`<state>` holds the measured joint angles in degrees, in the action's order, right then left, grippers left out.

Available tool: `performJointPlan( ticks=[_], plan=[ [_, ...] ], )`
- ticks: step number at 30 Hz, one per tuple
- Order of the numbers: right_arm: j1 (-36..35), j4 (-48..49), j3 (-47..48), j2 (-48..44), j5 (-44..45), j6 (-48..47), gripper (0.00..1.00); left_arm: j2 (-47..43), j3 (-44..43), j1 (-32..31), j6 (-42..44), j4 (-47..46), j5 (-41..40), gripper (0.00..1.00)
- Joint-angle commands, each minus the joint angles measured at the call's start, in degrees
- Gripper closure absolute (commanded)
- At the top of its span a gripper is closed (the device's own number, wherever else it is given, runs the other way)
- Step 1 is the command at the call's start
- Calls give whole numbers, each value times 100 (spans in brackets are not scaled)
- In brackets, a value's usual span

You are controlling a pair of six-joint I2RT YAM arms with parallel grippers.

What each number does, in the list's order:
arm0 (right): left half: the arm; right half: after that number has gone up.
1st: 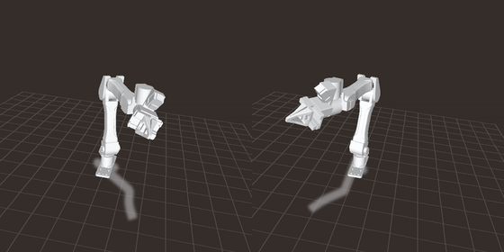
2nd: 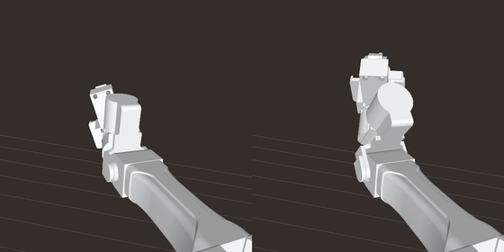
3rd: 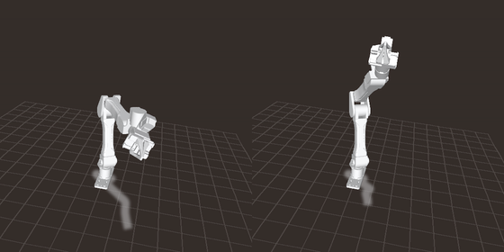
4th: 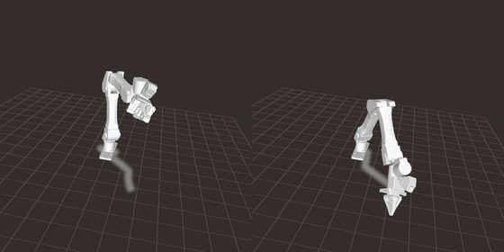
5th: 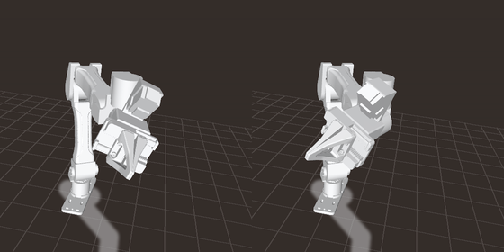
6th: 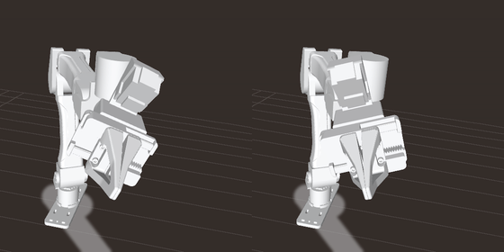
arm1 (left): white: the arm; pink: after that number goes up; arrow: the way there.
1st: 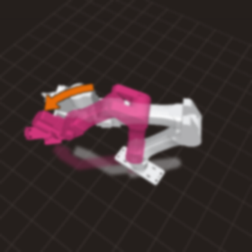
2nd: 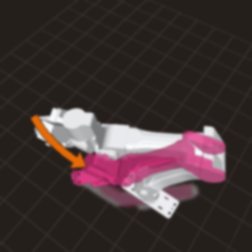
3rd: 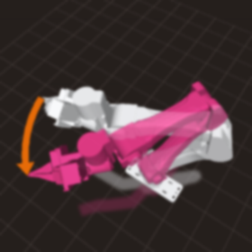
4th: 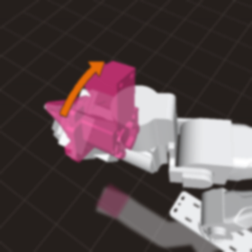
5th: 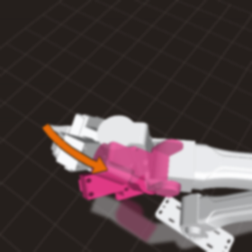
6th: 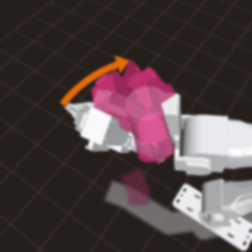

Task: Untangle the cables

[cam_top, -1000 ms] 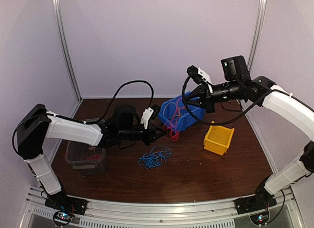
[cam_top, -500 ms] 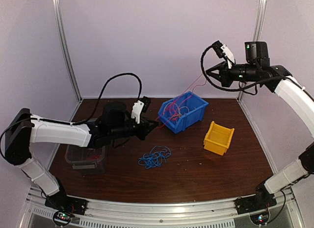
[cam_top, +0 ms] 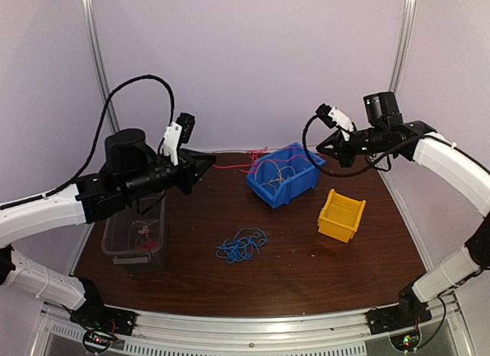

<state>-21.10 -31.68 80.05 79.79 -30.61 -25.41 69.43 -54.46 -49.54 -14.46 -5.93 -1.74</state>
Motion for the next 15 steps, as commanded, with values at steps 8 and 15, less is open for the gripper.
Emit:
performJointPlan(
  ticks=[8, 15],
  plan=[
    [-48, 452, -379, 261, 495, 303, 65, 206, -408, -5, -269, -16, 1915, 100],
    [-471, -72, -426, 99, -1025, -200, 59, 479, -517, -15, -979, -141, 1440, 100]
  ],
)
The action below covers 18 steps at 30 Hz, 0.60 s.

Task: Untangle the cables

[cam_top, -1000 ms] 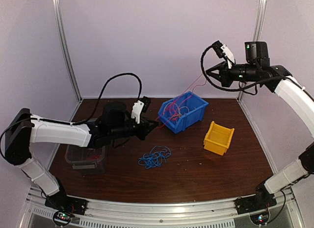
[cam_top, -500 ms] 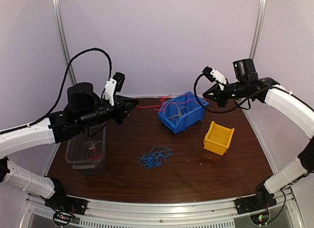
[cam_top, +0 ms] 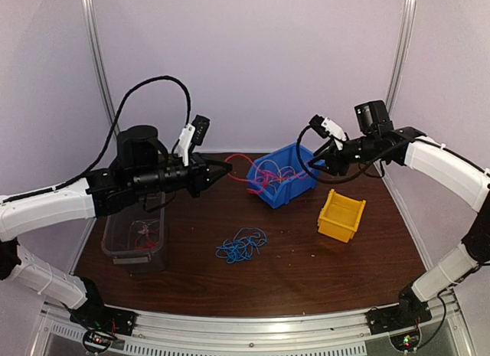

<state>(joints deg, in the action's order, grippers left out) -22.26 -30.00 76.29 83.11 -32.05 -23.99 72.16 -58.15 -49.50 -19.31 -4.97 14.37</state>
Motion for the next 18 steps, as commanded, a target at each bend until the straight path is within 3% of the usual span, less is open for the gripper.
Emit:
performJointPlan(
  ticks=[1, 4, 6, 10, 13, 16, 18],
  plan=[
    [-501, -461, -45, -269, -1141, -590, 59, 267, -185, -17, -596, -222, -193, 100],
    [-918, -1153, 78, -342, -1843, -1254, 56, 408, -306, -25, -916, -120, -440, 100],
    [-938, -2232, 406, -248, -2664, -1998, 39, 419, -349, -25, -1086, 48, -927, 100],
    [-927, -3704, 992, 47, -2772, -3020, 34, 196, -505, 63, -958, 752, -2643, 100],
    [-936, -2857, 522, -256, -2199, -2177, 35, 16, -637, 141, -459, 892, -2947, 100],
    [-1090, -930, -274, -797, -1192, -995, 50, 232, -936, 142, -428, 1035, -2588, 100],
    [-1134, -611, -124, -671, -873, -678, 60, 414, -1003, 142, -638, 961, -2228, 100]
  ],
)
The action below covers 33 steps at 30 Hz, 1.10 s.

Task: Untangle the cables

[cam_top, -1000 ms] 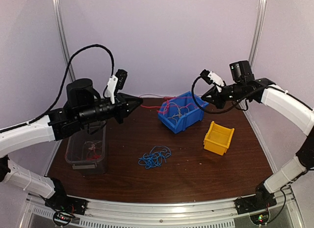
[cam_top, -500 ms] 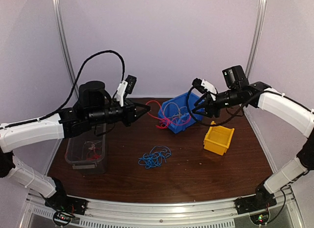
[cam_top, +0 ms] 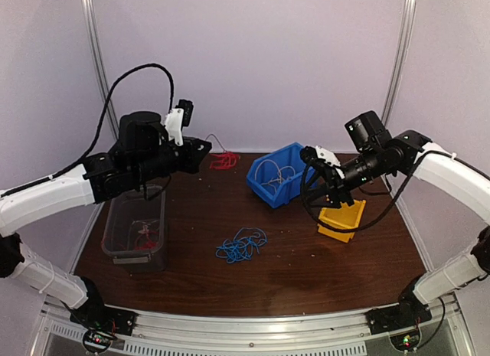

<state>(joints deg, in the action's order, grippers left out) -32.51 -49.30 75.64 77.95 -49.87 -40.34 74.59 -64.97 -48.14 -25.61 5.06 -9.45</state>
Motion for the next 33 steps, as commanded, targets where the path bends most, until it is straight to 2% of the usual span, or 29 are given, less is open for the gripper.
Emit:
performJointPlan(
  ticks=[1, 4, 10, 16, 24, 28, 33],
  plan=[
    [-119, 1397, 77, -43, 884, 1092, 65, 254, -328, 6, -128, -138, 358, 100],
    [-293, 1981, 196, 233, 922, 1570, 68, 442, -352, -24, -561, -320, 629, 100],
    [-695, 2844, 499, 903, 1238, 2398, 60, 544, -374, -152, -968, -853, 677, 100],
    [-783, 2774, 992, 1445, 1195, 2698, 50, 575, -490, -247, -1100, -967, 804, 100],
    [-838, 3018, 1043, 1516, 1213, 3087, 48, 583, -499, -336, -1157, -1068, 919, 100],
    [-853, 3093, 1077, 1592, 956, 3243, 39, 600, -490, -345, -1157, -1103, 945, 100],
    [-842, 3220, 1231, 1735, 1166, 3595, 45, 601, -490, -382, -1141, -1139, 1121, 100]
  ],
)
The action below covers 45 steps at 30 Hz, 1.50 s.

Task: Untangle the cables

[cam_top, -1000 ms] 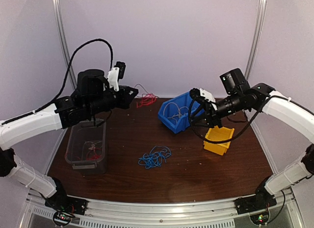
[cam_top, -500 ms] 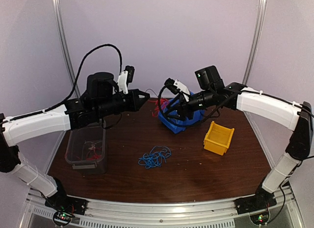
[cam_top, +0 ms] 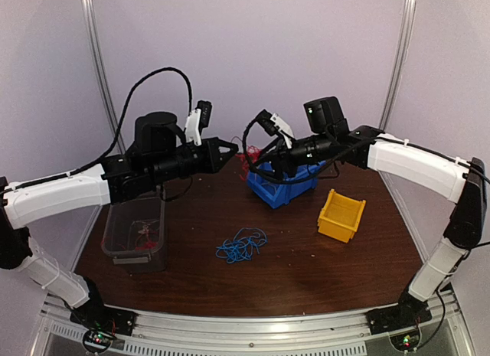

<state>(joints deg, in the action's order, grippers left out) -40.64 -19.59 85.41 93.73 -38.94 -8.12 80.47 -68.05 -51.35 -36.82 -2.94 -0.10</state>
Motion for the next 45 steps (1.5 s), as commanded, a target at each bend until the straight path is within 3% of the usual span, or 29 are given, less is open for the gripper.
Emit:
performJointPlan(
  ticks=[1, 9, 18, 22, 28, 35, 41, 42, 44, 45],
  plan=[
    [-26, 252, 287, 186, 41, 407, 50, 13, -182, -70, -11, -336, 186, 100],
    [-1, 392, 17, 88, 360, 514, 100, -90, -147, -69, 46, -315, 94, 100],
    [77, 524, -1182, -377, 755, -108, 100, -482, -433, -77, 595, -5, -843, 100],
    [109, 558, -1429, -607, 280, -327, 100, -574, -608, -77, 801, 65, -1022, 100],
    [143, 396, -1686, -688, 369, -544, 100, -720, -994, -68, 1229, 411, -1474, 100],
    [913, 519, -2627, -619, 197, -662, 100, -1254, -1746, -50, 2453, 769, -2909, 100],
    [1350, 447, -2880, -376, -45, -785, 100, -1623, -1736, -7, 2931, 628, -3490, 100],
    [1349, 407, -2888, -341, -138, -825, 98, -1663, -1665, -5, 2930, 572, -3481, 100],
    [1348, 286, -2842, -311, -487, -895, 77, -1625, -1591, -6, 2789, 650, -3282, 100],
    [1343, 236, -2788, -317, -675, -905, 71, -1561, -1578, -6, 2670, 769, -3088, 100]
  ],
)
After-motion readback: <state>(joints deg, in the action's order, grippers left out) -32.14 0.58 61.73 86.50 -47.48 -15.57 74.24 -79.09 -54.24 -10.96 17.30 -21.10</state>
